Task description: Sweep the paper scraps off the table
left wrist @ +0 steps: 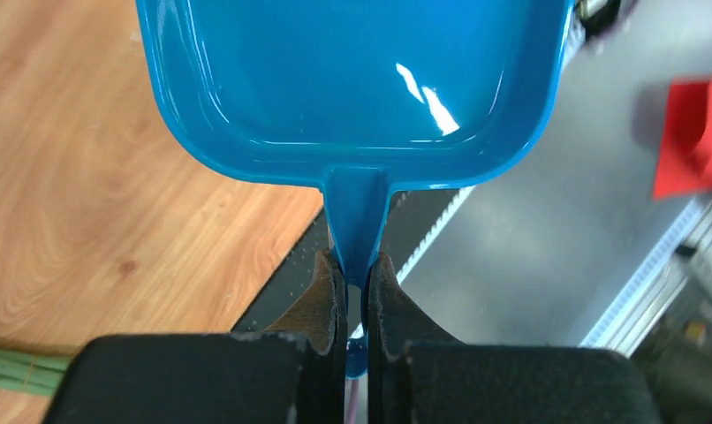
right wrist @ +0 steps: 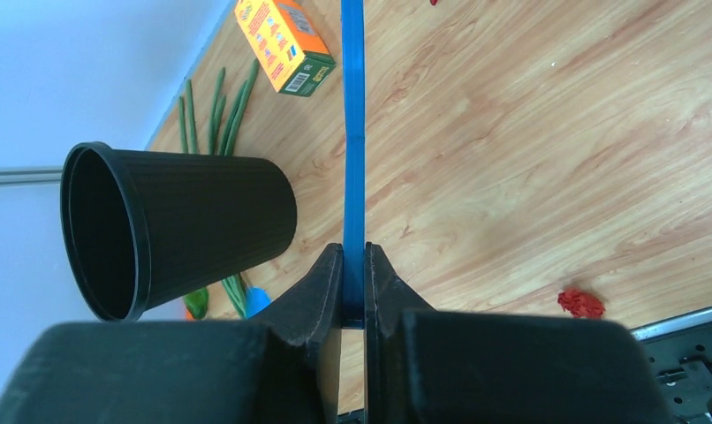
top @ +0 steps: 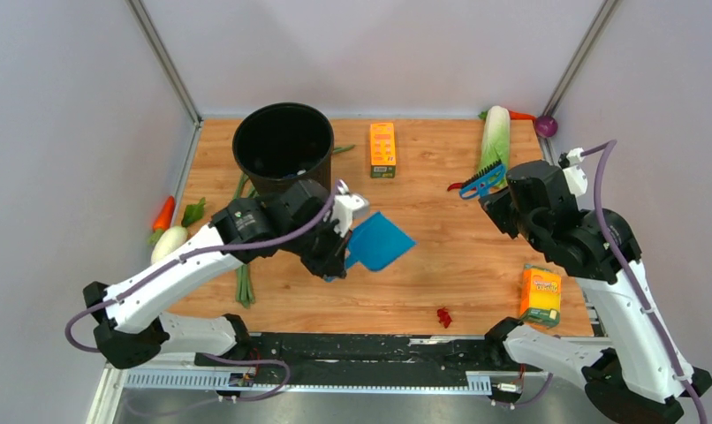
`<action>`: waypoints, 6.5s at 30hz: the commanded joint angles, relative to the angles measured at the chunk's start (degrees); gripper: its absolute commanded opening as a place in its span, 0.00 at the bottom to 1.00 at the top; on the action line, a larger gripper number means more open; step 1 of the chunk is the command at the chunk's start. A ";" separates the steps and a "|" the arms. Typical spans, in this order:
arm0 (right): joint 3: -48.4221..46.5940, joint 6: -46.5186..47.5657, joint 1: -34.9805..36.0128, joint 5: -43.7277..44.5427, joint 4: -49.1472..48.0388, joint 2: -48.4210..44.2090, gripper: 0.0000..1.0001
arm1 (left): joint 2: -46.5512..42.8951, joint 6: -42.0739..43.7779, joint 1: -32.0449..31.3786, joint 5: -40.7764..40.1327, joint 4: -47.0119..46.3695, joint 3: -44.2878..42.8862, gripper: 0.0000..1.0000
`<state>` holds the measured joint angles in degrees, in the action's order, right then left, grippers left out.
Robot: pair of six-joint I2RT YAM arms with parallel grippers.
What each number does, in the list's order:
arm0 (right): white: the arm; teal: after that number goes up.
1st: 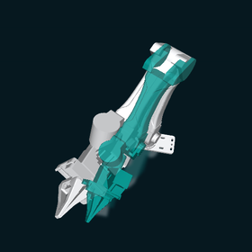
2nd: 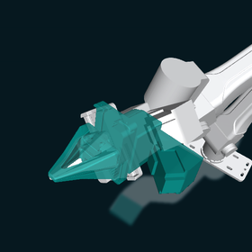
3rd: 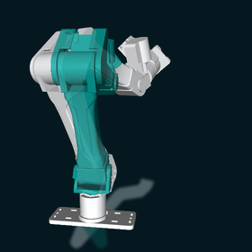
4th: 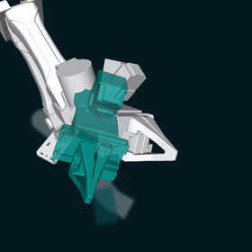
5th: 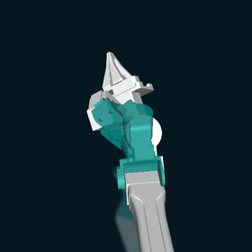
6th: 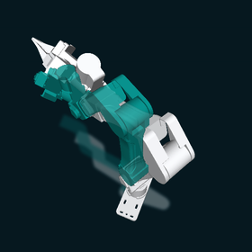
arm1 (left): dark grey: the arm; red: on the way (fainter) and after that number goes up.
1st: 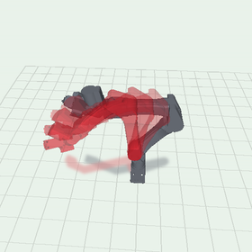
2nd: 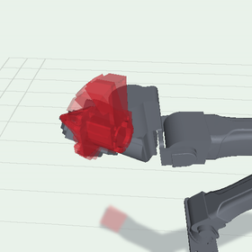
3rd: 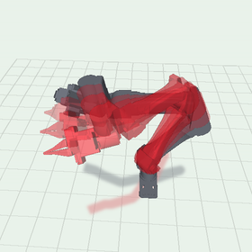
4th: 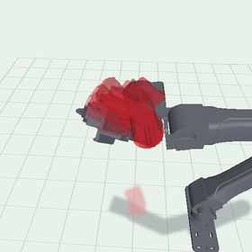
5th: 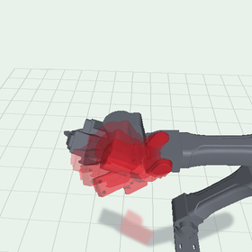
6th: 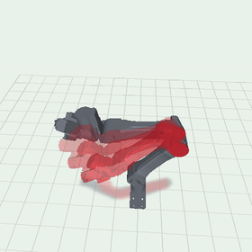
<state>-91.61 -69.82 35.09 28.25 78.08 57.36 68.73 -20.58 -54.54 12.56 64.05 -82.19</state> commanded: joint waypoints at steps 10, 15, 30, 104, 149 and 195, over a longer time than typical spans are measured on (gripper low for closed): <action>-4.00 -0.67 -0.02 4.79 2.60 0.64 0.00 | 15.01 10.55 -16.03 23.73 -12.01 9.60 0.00; -4.37 -1.63 -0.11 7.08 2.51 1.26 0.00 | 20.91 9.68 -16.12 31.10 -18.96 9.33 0.00; -3.66 -2.16 -0.11 9.28 2.51 2.93 0.00 | 41.40 10.91 -18.05 47.04 -28.19 6.26 0.00; 3.10 15.40 -2.66 2.17 -0.82 6.70 0.00 | 38.25 10.04 -8.74 -16.41 -3.41 -3.69 0.00; 10.93 47.67 -12.51 -16.64 -3.20 37.02 0.00 | 32.34 11.35 -6.89 -26.00 5.03 -3.06 0.00; 7.59 58.66 11.31 -34.21 -12.52 32.47 0.00 | 36.56 18.38 -6.10 -24.60 -8.33 3.62 0.00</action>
<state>-84.23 -12.21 42.00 7.97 70.52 94.98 104.22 -4.47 -60.99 -11.40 59.20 -77.89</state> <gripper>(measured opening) 0.108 0.052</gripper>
